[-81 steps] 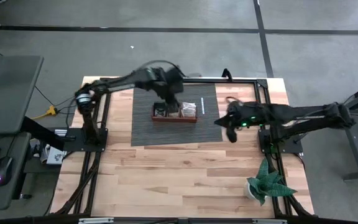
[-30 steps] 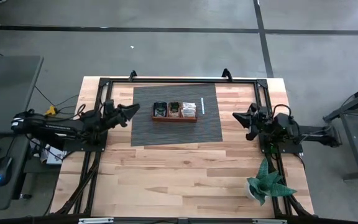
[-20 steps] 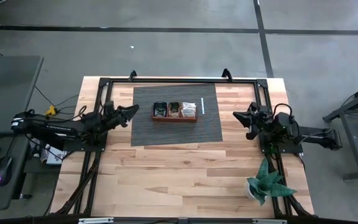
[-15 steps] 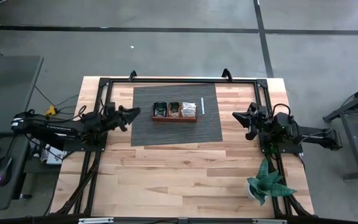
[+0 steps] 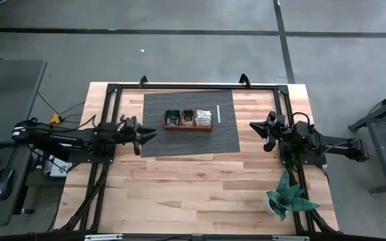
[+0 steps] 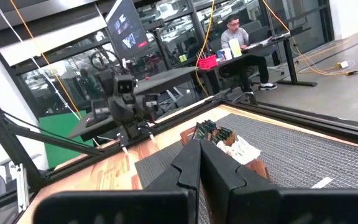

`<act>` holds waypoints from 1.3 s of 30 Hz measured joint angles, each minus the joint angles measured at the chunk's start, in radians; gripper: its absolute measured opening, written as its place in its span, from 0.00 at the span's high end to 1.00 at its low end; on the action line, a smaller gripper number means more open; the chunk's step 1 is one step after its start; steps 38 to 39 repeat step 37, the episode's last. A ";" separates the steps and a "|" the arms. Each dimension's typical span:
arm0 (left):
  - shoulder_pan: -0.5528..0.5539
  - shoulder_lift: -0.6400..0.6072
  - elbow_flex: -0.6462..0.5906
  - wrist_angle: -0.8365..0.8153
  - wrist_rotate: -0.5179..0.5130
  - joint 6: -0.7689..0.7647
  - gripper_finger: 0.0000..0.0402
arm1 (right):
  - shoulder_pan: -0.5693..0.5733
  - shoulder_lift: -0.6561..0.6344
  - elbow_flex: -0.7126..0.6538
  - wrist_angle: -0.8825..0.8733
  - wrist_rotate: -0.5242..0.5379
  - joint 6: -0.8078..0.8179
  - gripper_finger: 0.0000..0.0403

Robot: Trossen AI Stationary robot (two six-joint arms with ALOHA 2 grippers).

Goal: Pick & Place Tea
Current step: Return to Home Position

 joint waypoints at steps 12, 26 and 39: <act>0.000 0.000 -0.001 -0.340 0.002 -0.008 0.71 | 0.000 0.000 0.000 0.002 0.000 0.000 0.99; 0.000 0.001 -0.001 -0.347 0.002 -0.008 0.71 | 0.000 0.000 0.000 0.002 0.000 0.000 0.97; 0.000 0.001 -0.001 -0.347 0.002 -0.009 0.71 | 0.000 0.000 0.000 0.002 0.000 0.000 0.97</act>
